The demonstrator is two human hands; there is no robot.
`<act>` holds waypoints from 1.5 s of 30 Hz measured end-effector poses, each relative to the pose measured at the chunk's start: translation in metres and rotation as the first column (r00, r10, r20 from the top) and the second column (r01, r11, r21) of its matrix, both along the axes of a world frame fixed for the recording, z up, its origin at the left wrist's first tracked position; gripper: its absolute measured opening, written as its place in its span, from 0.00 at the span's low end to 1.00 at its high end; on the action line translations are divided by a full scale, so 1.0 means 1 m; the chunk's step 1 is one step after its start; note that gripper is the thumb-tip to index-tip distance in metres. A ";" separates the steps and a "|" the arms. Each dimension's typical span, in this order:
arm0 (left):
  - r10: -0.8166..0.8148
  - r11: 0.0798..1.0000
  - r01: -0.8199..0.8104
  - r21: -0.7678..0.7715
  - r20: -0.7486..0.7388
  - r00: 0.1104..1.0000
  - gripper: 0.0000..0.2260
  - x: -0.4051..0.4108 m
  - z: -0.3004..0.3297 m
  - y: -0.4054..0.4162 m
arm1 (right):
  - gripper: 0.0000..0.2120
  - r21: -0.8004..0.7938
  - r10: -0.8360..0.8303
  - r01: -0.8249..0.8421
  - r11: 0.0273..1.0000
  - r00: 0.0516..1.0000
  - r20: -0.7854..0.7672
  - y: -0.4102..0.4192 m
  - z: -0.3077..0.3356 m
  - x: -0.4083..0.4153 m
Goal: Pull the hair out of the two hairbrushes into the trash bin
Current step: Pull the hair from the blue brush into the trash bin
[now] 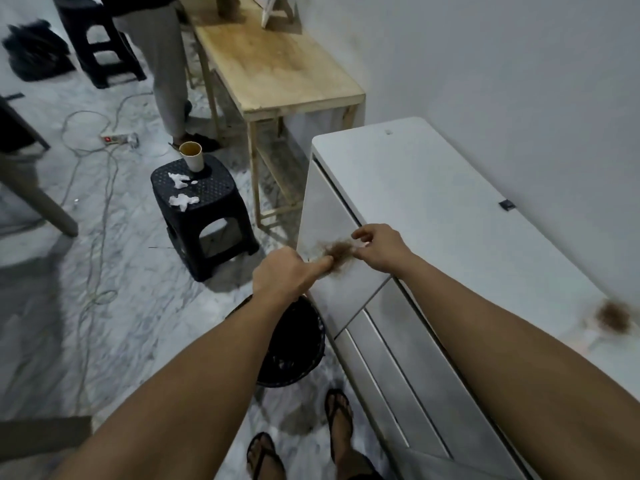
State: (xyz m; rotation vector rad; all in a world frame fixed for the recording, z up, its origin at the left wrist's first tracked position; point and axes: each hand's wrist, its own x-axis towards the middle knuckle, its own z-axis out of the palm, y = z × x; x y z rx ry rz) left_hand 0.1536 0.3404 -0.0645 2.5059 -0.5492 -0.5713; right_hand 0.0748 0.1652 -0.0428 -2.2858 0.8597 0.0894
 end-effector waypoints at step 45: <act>0.480 0.872 -0.476 0.116 -0.398 0.782 0.21 -0.019 -0.441 0.086 | 0.22 0.399 0.228 -0.195 0.896 0.973 -0.037 0.088 -0.463 0.066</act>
